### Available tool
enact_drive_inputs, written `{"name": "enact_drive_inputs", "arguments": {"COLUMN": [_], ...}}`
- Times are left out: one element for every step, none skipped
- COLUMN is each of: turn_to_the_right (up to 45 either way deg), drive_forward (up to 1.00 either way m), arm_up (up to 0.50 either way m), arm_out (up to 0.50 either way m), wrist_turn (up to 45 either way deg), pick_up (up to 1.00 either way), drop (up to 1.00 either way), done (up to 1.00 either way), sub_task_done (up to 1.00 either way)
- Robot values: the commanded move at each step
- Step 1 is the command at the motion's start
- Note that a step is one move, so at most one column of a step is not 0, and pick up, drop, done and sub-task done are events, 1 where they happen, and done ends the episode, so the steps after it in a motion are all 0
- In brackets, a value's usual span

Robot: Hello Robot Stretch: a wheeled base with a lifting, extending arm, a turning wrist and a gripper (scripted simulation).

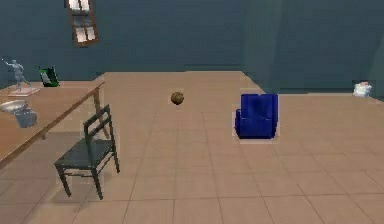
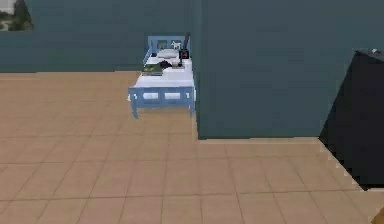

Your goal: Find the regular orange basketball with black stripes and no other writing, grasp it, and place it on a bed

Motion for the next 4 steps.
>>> {"name": "enact_drive_inputs", "arguments": {"turn_to_the_right": [0.0, 0.0, 0.0, -45.0], "drive_forward": [1.00, 1.00, 0.75, 0.00], "arm_up": [0.00, 0.00, 0.00, 0.00], "arm_out": [0.00, 0.00, 0.00, 0.00], "wrist_turn": [0.0, 0.0, 0.0, 0.0], "pick_up": [0.00, 0.00, 0.00, 0.00], "drop": [0.00, 0.00, 0.00, 0.00], "done": [0.00, 0.00, 0.00, 0.00], "sub_task_done": [0.00, 0.00, 0.00, 0.00]}}
